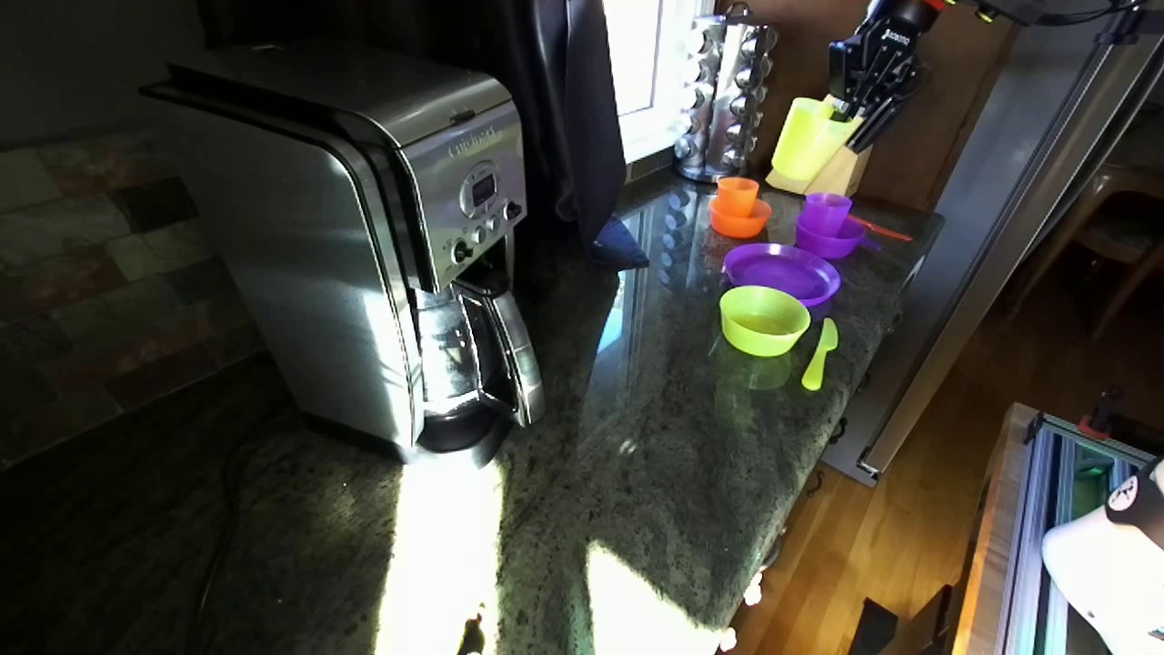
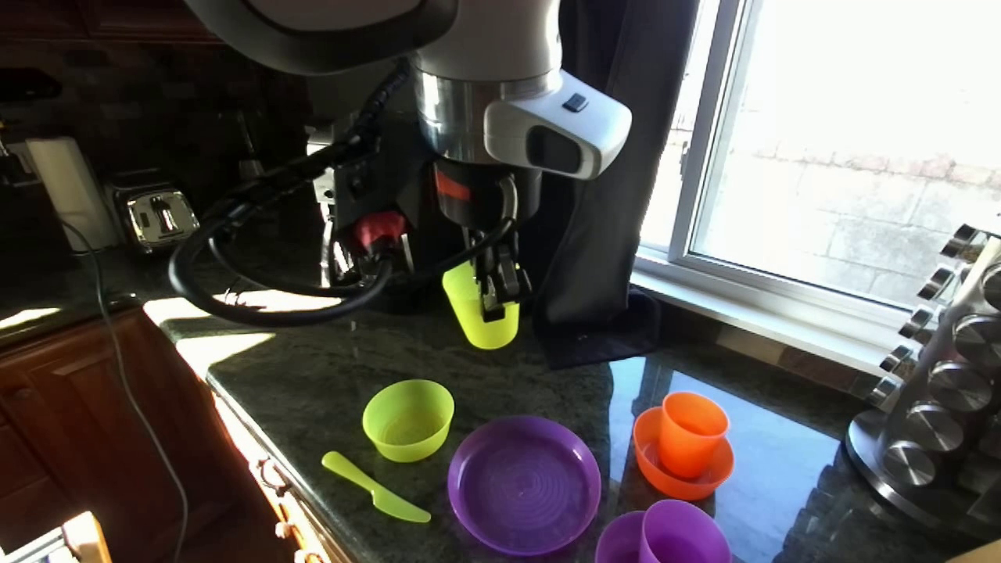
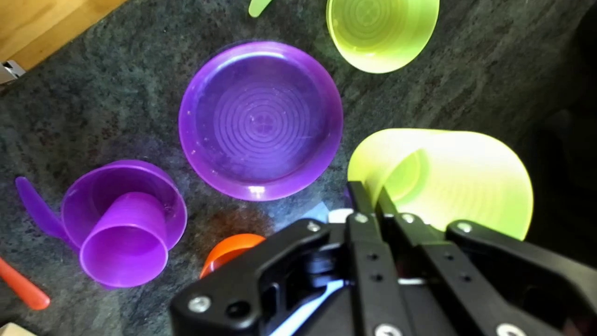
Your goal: Stack the green and the orange cups into the purple cup and stack the bowls on top of each other
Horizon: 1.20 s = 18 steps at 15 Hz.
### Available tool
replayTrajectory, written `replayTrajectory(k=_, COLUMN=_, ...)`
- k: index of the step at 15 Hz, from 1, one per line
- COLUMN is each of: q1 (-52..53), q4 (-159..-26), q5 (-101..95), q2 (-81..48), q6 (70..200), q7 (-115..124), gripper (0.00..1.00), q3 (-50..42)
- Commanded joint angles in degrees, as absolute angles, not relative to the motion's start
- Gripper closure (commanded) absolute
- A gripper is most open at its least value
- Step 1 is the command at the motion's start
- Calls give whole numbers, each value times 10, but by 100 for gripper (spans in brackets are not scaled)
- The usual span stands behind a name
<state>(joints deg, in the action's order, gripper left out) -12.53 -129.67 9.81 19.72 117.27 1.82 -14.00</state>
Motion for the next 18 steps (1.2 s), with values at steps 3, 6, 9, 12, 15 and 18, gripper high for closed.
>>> replayTrajectory(k=3, q1=-146, q4=-1155, q5=114, q2=74, q6=1163, q7=13, gripper=99, q3=-183)
replayTrajectory(k=6, q1=-145, q4=-1077, q5=105, q2=-4, q6=1137, q7=-37, gripper=99, q3=-187)
replayTrajectory(k=9, q1=-152, q4=-1012, q5=104, q2=-75, q6=1124, q7=-81, gripper=99, q3=-178)
replayTrajectory(k=12, q1=-164, q4=-953, q5=106, q2=-139, q6=1120, q7=-111, gripper=99, q3=-167)
replayTrajectory(k=15, q1=-179, q4=-898, q5=108, q2=-190, q6=1117, q7=-129, gripper=99, q3=-154)
replayTrajectory(k=18, q1=-195, q4=-850, q5=107, q2=-229, q6=1106, q7=-137, gripper=99, q3=-142)
